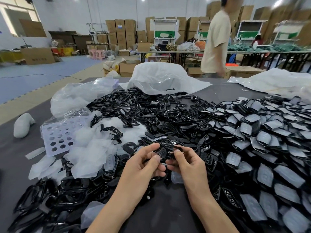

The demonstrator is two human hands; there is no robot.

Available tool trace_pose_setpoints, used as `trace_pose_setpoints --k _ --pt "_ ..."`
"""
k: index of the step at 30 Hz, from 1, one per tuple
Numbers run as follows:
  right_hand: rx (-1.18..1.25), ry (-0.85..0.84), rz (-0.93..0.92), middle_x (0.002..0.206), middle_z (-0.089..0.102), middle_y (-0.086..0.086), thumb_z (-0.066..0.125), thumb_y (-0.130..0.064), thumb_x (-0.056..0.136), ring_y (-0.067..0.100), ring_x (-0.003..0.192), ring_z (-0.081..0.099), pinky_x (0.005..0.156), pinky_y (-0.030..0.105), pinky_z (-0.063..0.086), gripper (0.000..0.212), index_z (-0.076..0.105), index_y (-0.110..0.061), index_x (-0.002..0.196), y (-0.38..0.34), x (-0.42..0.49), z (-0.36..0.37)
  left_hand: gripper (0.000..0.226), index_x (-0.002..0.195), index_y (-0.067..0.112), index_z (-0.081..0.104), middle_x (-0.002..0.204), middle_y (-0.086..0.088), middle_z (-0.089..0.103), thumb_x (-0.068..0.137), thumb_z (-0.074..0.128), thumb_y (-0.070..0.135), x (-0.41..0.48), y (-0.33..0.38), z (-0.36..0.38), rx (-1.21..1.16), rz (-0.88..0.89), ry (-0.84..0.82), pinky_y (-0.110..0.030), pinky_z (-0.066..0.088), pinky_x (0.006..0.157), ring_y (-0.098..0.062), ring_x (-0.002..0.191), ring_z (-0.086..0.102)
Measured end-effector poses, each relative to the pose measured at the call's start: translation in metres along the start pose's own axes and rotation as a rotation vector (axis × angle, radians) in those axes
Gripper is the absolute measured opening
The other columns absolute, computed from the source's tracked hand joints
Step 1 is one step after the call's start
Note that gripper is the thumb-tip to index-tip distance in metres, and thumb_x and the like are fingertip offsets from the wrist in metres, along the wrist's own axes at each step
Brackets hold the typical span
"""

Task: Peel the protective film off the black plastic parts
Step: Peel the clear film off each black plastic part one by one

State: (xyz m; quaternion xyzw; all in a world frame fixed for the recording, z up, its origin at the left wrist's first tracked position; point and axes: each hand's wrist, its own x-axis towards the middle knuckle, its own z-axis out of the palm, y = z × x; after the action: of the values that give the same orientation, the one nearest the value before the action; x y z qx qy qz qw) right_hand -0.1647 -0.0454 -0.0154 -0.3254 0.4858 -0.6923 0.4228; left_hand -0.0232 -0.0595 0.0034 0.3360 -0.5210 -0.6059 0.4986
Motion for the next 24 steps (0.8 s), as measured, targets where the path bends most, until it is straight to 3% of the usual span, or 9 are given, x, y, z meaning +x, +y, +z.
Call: trace_pose_setpoints --k 12,24 --pt "-0.004 0.001 -0.007 0.077 0.072 -0.001 0.060 -0.007 0.098 0.019 0.068 0.073 0.058 0.022 0.056 0.011 0.070 -0.009 0.102 0.0016 -0.0001 0.0013 0.030 0.115 0.018 0.068 0.081 0.000 0.062 0.094 0.059 -0.002 -0.0034 0.0025 0.0026 0.056 0.018 -0.014 -0.019 0.054 0.062 -0.014 0.067 0.065" --pt "-0.017 -0.002 -0.007 0.075 0.071 -0.004 0.060 -0.008 0.098 0.021 0.069 0.073 0.058 0.023 0.057 0.010 0.069 -0.010 0.102 0.0008 0.0004 0.0003 0.027 0.115 0.014 0.070 0.076 -0.004 0.061 0.096 0.057 -0.001 -0.0017 0.0003 0.0011 -0.085 -0.039 -0.001 -0.023 0.054 0.063 -0.015 0.067 0.064"
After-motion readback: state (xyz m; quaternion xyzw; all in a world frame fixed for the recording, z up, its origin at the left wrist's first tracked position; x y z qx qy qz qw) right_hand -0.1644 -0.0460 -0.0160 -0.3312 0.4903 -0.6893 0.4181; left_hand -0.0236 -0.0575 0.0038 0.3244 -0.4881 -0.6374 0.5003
